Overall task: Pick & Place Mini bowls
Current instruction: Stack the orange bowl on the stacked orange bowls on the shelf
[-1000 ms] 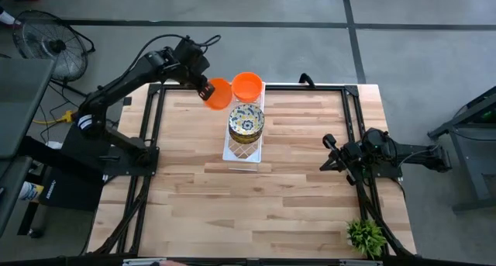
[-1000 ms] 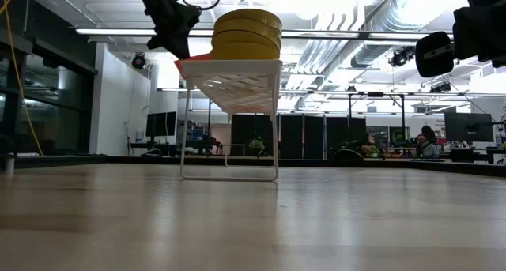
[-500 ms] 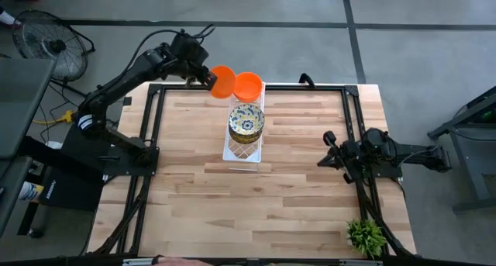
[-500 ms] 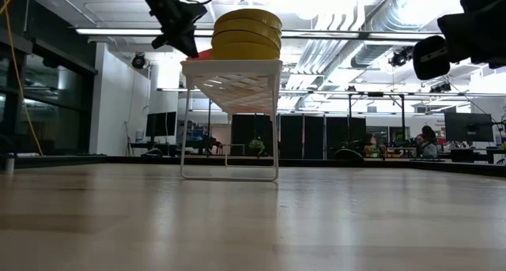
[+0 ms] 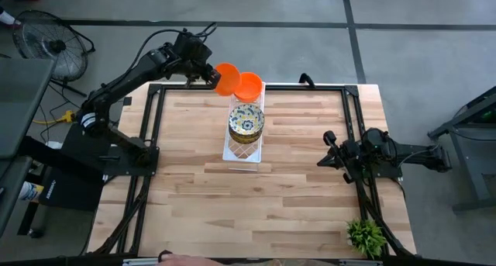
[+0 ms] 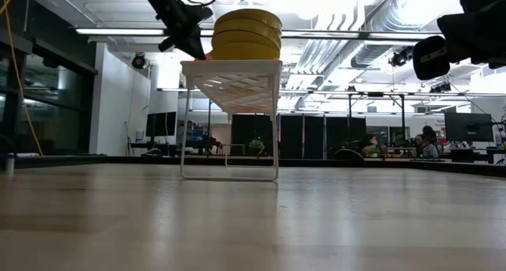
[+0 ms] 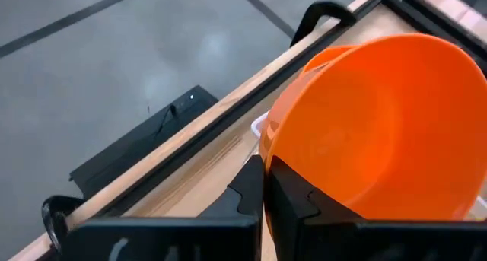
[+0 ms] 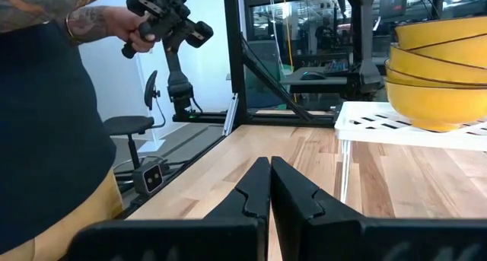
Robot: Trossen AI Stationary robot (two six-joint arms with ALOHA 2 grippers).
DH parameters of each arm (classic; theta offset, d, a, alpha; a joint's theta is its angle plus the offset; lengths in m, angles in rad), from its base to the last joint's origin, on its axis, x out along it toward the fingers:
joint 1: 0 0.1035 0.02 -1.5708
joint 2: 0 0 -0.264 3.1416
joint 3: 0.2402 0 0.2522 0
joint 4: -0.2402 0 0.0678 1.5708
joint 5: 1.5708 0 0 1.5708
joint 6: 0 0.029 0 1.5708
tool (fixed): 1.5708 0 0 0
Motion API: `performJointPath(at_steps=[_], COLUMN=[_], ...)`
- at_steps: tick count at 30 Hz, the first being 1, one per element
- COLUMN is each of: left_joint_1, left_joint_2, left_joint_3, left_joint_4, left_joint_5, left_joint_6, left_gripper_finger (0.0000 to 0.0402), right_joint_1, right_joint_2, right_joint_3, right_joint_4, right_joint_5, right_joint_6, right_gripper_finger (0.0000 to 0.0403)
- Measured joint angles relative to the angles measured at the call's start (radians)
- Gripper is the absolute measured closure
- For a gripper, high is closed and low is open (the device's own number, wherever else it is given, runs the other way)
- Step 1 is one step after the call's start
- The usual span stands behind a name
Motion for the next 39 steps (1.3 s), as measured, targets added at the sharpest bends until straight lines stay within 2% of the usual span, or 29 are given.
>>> performJointPath(at_steps=[17,29,39], left_joint_1=[0.0,0.0,0.0], left_joint_2=[0.028,0.097,0.131], left_joint_3=[0.0,0.0,-0.002], left_joint_4=[0.112,0.2,0.255], left_joint_5=[-0.043,0.062,0.062], left_joint_6=[-0.098,-0.205,-0.385], left_gripper_finger=[0.0401,0.0401,0.0401], right_joint_1=[0.0,0.0,0.0], right_joint_2=[0.0,0.0,0.0], right_joint_3=[0.0,0.0,0.0], right_joint_4=[0.001,0.001,0.002], right_joint_5=[0.0,0.0,0.0], right_joint_6=[0.0,0.0,0.0], right_gripper_finger=[0.0402,0.0402,0.0402])
